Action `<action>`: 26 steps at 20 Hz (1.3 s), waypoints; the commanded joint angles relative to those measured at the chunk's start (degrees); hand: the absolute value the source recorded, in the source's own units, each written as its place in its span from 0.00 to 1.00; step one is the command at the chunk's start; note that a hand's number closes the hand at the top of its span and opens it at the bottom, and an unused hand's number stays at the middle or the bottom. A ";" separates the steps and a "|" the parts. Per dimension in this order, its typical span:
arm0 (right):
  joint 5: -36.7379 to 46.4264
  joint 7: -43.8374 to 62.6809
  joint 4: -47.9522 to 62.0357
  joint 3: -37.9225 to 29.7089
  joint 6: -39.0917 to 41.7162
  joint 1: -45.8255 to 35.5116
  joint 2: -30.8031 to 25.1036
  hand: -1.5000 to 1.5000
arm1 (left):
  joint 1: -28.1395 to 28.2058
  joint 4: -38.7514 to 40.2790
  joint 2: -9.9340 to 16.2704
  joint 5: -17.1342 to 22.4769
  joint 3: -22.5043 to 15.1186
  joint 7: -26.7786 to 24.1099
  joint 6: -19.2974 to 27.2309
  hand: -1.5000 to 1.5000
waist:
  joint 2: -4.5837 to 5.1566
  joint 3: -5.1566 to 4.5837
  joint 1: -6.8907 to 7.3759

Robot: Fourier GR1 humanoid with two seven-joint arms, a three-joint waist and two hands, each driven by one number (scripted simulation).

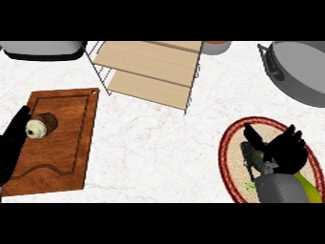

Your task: Pick the squash from the placemat and place it in the tiered shelf

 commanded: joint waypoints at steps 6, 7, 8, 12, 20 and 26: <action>3.12 19.79 -10.22 4.97 26.11 -4.80 1.32 0.00 | 1.08 1.08 -0.34 0.63 0.80 -0.38 -1.81 0.50 | 0.67 1.13 -0.61; 1.77 21.76 -8.73 7.30 25.74 -5.65 1.32 0.00 | 0.62 0.57 -0.86 1.01 -0.05 0.83 -2.45 0.50 | 0.81 1.18 -0.17; 1.98 20.57 -12.05 5.11 29.25 -5.83 1.32 0.00 | 1.47 1.64 -1.25 -0.33 0.25 -0.45 -0.95 0.50 | 0.73 1.16 -0.71; 2.45 21.20 -14.45 5.70 29.42 -1.57 1.33 0.00 | 1.97 -1.45 -2.18 0.11 -0.09 1.67 -0.34 0.50 | 0.71 1.24 -0.60; 4.22 15.65 -18.05 3.24 29.77 2.52 1.33 0.00 | 1.28 -0.77 -1.82 0.18 1.61 1.36 -2.84 0.50 | 0.94 1.28 -0.60; 3.82 13.49 -13.49 1.06 29.31 0.17 1.33 0.00 | -0.19 0.07 -2.86 -1.39 2.00 2.53 -1.95 0.50 | 1.10 1.30 -0.40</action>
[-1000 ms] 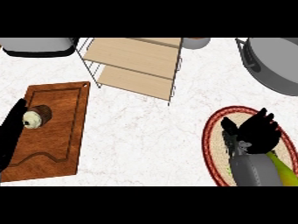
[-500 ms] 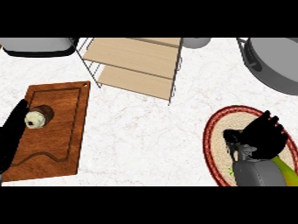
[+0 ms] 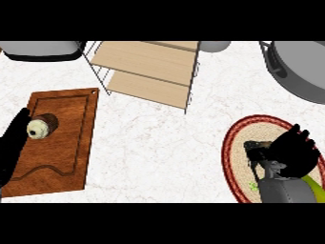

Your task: Pick the squash from the placemat and place it in the tiered shelf

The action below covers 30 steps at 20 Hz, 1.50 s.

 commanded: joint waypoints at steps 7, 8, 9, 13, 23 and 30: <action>-3.78 6.67 0.94 -1.21 -1.54 2.81 0.20 1.00 | 1.13 0.96 -1.66 -1.47 0.24 -1.12 -2.05 0.50 | 0.21 -0.03 -0.05; -3.22 4.32 2.35 -1.71 -2.84 3.73 0.21 1.00 | -1.61 0.36 -1.62 -1.81 0.87 1.88 -0.20 0.50 | 0.23 -0.01 -0.15; -2.19 2.54 1.74 -3.10 0.18 3.45 0.21 1.00 | 0.96 1.54 -4.85 -4.63 -1.63 -2.54 1.41 0.50 | 0.24 -0.04 -0.17; 1.13 4.49 2.31 0.21 0.76 3.54 0.20 1.00 | 1.71 -0.81 -3.86 -3.67 -0.85 -0.60 -0.13 0.50 | 0.17 -0.03 0.22; 6.24 5.84 -4.39 13.96 3.21 -0.90 0.21 1.00 | -0.91 -0.03 -3.45 -3.30 1.26 1.09 -2.50 0.50 | 0.12 -0.05 0.38; -6.93 -10.86 2.28 35.34 0.74 -18.57 0.20 1.00 | -5.82 0.23 -4.44 -4.79 -2.90 2.10 -3.92 0.50 | 1.33 0.00 8.37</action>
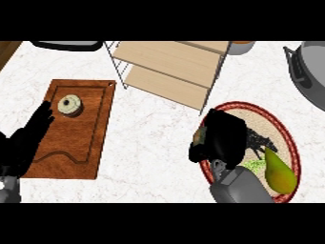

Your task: Pick the squash from the placemat and place it in the tiered shelf

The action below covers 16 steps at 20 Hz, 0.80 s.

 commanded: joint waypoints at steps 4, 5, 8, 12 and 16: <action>-15.51 7.96 1.95 14.64 -1.64 -20.33 0.12 1.00 | -2.34 3.18 -1.86 -1.77 -0.86 -0.86 1.31 0.50 | 0.01 -0.12 0.18; -17.14 11.22 2.00 17.30 -3.83 -21.46 0.12 1.00 | -0.93 3.08 -0.28 -0.81 -0.40 -0.18 -0.75 0.50 | -0.27 -0.10 0.03; -23.47 17.31 -1.31 18.48 -6.13 -26.81 0.11 1.00 | -2.32 2.63 -1.98 -1.13 -0.43 1.66 1.66 0.50 | -0.61 -0.09 -1.63; -27.91 22.25 -7.89 15.79 -11.40 -30.75 0.10 1.00 | -1.01 2.59 -0.89 -0.60 0.50 0.37 0.35 0.50 | -1.19 -0.13 -2.03; -28.55 26.04 -9.34 14.32 -15.66 -36.67 0.09 1.00 | -2.03 2.99 -0.01 -0.83 1.44 1.73 0.98 0.50 | -1.40 -0.13 -2.94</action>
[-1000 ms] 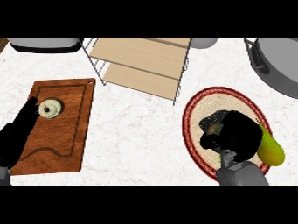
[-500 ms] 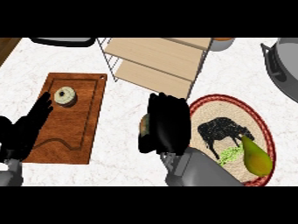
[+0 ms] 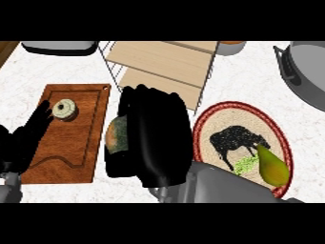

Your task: Pick the squash from the placemat and place it in the tiered shelf

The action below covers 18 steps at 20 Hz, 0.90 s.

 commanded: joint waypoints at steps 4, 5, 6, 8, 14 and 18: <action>-2.50 17.14 -2.52 -2.69 -3.70 -14.26 0.74 1.00 | -0.65 -0.69 0.13 0.02 0.75 1.76 0.75 0.50 | -0.59 -0.01 -2.07; -3.74 17.16 -2.24 -4.07 -3.22 -14.93 0.74 1.00 | 2.15 -0.57 -1.06 -0.58 0.11 -0.43 1.09 0.50 | -0.64 -0.04 -1.91; -2.87 17.18 -2.19 -3.83 -4.28 -15.69 0.73 1.00 | 1.62 0.79 -0.22 -0.80 1.03 -0.88 1.06 0.50 | -0.55 -0.05 -2.41; -3.18 17.20 -0.43 -5.31 -5.98 -18.08 0.73 1.00 | 0.89 -1.20 -1.05 -0.52 0.33 1.21 1.65 0.50 | -0.55 -0.02 -2.20; 1.39 17.22 6.31 -10.89 1.25 -27.26 0.73 1.00 | 4.14 -0.32 -0.90 -0.41 1.42 -1.99 0.87 0.50 | -0.81 -0.08 -3.12; -0.14 17.22 12.52 -14.98 7.07 -34.34 0.73 1.00 | 3.19 0.46 -0.64 -0.75 1.54 -1.12 0.96 0.50 | -0.58 -0.11 -3.31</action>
